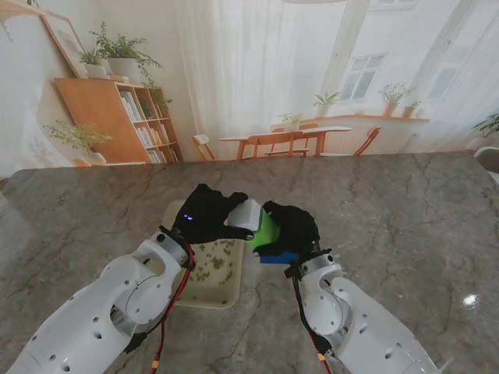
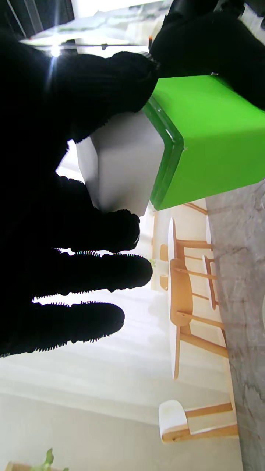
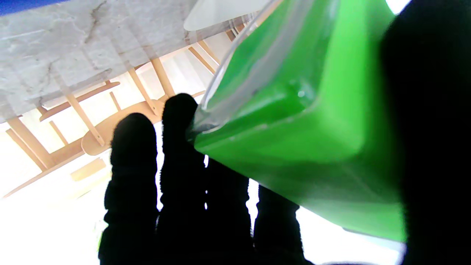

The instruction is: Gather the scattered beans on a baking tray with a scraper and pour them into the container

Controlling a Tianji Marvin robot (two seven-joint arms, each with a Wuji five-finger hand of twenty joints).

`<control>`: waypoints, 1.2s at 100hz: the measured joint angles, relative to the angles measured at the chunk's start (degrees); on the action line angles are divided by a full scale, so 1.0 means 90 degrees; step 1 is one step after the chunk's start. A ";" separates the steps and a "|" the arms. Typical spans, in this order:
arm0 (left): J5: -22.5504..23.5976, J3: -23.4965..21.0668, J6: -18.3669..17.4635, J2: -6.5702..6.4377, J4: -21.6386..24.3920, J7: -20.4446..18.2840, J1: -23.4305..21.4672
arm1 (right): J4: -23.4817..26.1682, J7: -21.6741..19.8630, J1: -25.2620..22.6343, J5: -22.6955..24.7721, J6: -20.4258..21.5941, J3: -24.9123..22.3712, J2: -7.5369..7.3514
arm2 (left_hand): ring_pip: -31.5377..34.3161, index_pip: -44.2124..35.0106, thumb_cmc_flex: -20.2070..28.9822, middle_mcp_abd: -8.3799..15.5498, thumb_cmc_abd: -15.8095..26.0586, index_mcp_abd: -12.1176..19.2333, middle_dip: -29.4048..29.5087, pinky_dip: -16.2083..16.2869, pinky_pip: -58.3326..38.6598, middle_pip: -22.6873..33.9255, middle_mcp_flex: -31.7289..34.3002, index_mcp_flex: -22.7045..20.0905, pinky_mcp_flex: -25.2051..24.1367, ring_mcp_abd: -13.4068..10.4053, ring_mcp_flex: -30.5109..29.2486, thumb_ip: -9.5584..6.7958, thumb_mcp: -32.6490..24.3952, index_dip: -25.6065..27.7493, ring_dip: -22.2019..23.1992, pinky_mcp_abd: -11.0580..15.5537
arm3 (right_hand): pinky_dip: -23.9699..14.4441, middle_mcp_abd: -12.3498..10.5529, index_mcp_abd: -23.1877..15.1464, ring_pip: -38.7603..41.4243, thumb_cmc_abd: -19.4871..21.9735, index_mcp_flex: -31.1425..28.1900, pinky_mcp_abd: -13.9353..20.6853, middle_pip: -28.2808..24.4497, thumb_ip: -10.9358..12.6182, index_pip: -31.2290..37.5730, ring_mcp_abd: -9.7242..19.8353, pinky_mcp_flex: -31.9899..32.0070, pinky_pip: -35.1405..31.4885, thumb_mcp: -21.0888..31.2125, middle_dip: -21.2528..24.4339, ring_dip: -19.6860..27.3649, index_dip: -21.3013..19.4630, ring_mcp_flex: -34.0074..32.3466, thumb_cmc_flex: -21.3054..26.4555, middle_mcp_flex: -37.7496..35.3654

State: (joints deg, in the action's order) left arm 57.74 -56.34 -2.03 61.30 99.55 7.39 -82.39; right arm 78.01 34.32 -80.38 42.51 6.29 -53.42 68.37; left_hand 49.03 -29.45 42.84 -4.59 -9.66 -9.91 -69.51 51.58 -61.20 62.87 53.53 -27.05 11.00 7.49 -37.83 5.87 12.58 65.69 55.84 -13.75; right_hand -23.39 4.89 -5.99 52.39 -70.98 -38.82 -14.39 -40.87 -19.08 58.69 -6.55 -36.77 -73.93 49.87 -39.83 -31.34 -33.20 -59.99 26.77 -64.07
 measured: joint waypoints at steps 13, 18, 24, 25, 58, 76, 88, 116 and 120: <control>-0.0525 0.0161 0.0383 0.0090 0.0008 0.0040 0.0007 | -0.0005 -0.0012 -0.0010 -0.0010 -0.0068 0.0006 0.0005 | 0.0184 -0.0002 0.0010 -0.0330 0.0054 -0.0379 0.0247 0.0081 -0.0176 0.0294 0.0328 -0.0415 0.0015 0.0206 -0.0140 0.0006 0.0058 -0.0063 -0.0226 -0.0187 | 0.0000 0.0035 0.0050 0.0013 -0.0001 -0.0003 -0.0008 -0.0071 -0.0008 0.0017 -0.0029 0.0047 -0.0056 0.0003 0.0061 0.0077 0.0000 0.0000 0.0000 0.0000; -0.0784 0.0190 0.0526 0.0119 0.0033 0.0008 -0.0002 | -0.0005 -0.0021 -0.0014 -0.0009 -0.0068 0.0004 0.0004 | 0.0184 -0.0002 0.0016 -0.0384 0.0054 -0.0447 0.0350 0.0082 -0.0193 0.0293 0.0383 -0.0486 0.0015 0.0293 -0.0140 0.0007 0.0058 -0.0109 -0.0298 -0.0261 | 0.0000 0.0050 0.0084 0.0013 -0.0001 -0.0009 -0.0008 -0.0121 -0.0008 0.0018 -0.0029 0.0047 -0.0066 0.0003 0.0070 0.0080 0.0000 0.0000 0.0000 0.0000; -0.0915 0.0212 0.0701 0.0147 0.0088 -0.0059 -0.0027 | -0.0005 -0.0034 -0.0021 -0.0002 -0.0068 -0.0002 0.0002 | 0.0150 -0.0002 0.0032 -0.0488 0.0054 -0.0527 0.0495 0.0083 -0.0193 0.0179 0.0386 -0.0497 0.0011 0.0405 -0.0139 0.0008 0.0058 -0.0235 -0.0384 -0.0330 | 0.0000 0.0053 0.0116 0.0038 -0.0001 -0.0048 -0.0008 -0.0151 -0.0009 0.0018 -0.0030 0.0047 -0.0071 0.0003 0.0071 0.0081 0.0000 0.0000 0.0000 -0.0005; -0.0926 0.0213 0.0722 0.0151 0.0098 -0.0074 -0.0032 | -0.0005 -0.0036 -0.0021 -0.0001 -0.0068 -0.0003 0.0002 | 0.0129 -0.0002 0.0042 -0.0504 0.0054 -0.0538 0.0511 0.0083 -0.0193 0.0138 0.0386 -0.0497 0.0009 0.0425 -0.0137 0.0008 0.0058 -0.0252 -0.0415 -0.0348 | 0.0000 0.0054 0.0119 0.0038 -0.0001 -0.0051 -0.0009 -0.0162 -0.0009 0.0018 -0.0030 0.0047 -0.0072 0.0003 0.0071 0.0081 0.0000 0.0000 0.0000 -0.0005; -0.1489 0.0230 0.0942 0.0222 0.0301 -0.0387 -0.0119 | -0.0002 -0.0029 -0.0052 0.0052 -0.0065 -0.0002 -0.0004 | -0.1258 -0.0005 0.0396 -0.1087 0.0036 -0.0925 0.1479 0.0061 0.0288 -0.2144 -0.0072 -0.0381 -0.0240 0.0776 0.0142 0.0009 0.0058 -0.1007 -0.1159 -0.0398 | 0.0000 0.0060 0.0132 0.0040 -0.0102 -0.0071 -0.0010 -0.0228 -0.0009 0.0170 -0.0025 0.0047 -0.0081 0.0004 0.0076 0.0139 0.0000 0.0011 0.0000 -0.0049; -0.1504 0.0308 0.1015 0.0269 0.0285 -0.0170 -0.0133 | -0.0003 -0.0016 -0.0049 0.0058 -0.0057 -0.0001 -0.0002 | -0.1228 -0.0145 0.0559 -0.1089 -0.0223 -0.0926 0.1479 0.0059 0.0291 -0.2132 -0.0123 -0.0374 -0.0154 0.0736 0.0133 0.0009 0.0060 -0.0941 -0.1155 -0.0398 | 0.0000 0.0060 0.0133 0.0042 -0.0102 -0.0071 -0.0010 -0.0229 -0.0009 0.0171 0.0026 0.0048 -0.0084 0.0004 0.0078 0.0179 0.0000 0.0035 0.0000 -0.0049; -0.1543 0.0318 0.1127 0.0317 0.0286 -0.0093 -0.0163 | 0.0008 -0.0027 -0.0047 0.0076 -0.0057 -0.0009 -0.0002 | -0.1227 -0.0145 0.0559 -0.1055 -0.0243 -0.0926 0.1475 0.0059 0.0291 -0.2095 -0.0197 -0.0371 -0.0154 0.0735 0.0135 0.0009 0.0060 -0.0941 -0.1154 -0.0398 | 0.0000 0.0060 0.0146 0.0053 -0.0102 -0.0070 -0.0010 -0.0229 -0.0009 0.0171 0.0034 0.0049 -0.0086 0.0004 0.0080 0.0179 0.0000 0.0037 0.0000 -0.0049; -0.0414 0.0249 0.1102 0.0306 0.0314 0.0016 -0.0216 | 0.0094 -0.0073 -0.0033 0.0233 -0.0061 -0.0029 -0.0011 | -0.1234 -0.0845 0.0546 -0.0876 -0.0297 -0.0746 0.1475 -0.0161 0.0291 -0.2083 -0.0479 -0.0308 -0.0160 0.0551 0.0215 -0.0001 0.0384 -0.1109 -0.1154 -0.0373 | 0.0000 0.0060 0.0214 0.0134 -0.0085 -0.0060 -0.0010 -0.0229 -0.0009 0.0171 0.0048 0.0053 -0.0088 0.0004 0.0082 0.0182 0.0006 0.0052 0.0000 -0.0049; -0.0440 0.0221 0.1095 0.0295 0.0336 0.0024 -0.0239 | 0.0108 -0.0073 -0.0030 0.0249 -0.0061 -0.0029 -0.0012 | -0.1234 -0.0972 0.0546 -0.0826 -0.0364 -0.0695 0.1475 -0.0169 0.0291 -0.2083 -0.0527 -0.0250 -0.0162 0.0530 0.0215 -0.0002 0.0385 -0.1168 -0.1154 -0.0352 | 0.0000 0.0060 0.0215 0.0144 -0.0084 -0.0060 -0.0010 -0.0231 -0.0009 0.0171 0.0062 0.0053 -0.0088 0.0004 0.0082 0.0182 0.0008 0.0054 0.0000 -0.0049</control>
State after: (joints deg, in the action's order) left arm 53.78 -54.34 7.83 63.95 102.57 7.61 -84.54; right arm 78.98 33.66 -80.65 44.76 5.74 -53.68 68.26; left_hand 37.93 -38.20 47.75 -12.03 -12.93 -16.16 -56.24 50.06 -58.58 44.13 48.79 -29.30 9.54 12.26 -35.90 5.85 16.05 55.17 45.46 -16.91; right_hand -23.39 5.42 -4.05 53.68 -71.73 -39.36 -14.48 -42.95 -19.16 60.23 -5.99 -36.29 -74.72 49.91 -39.09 -29.70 -33.12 -59.50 26.77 -64.51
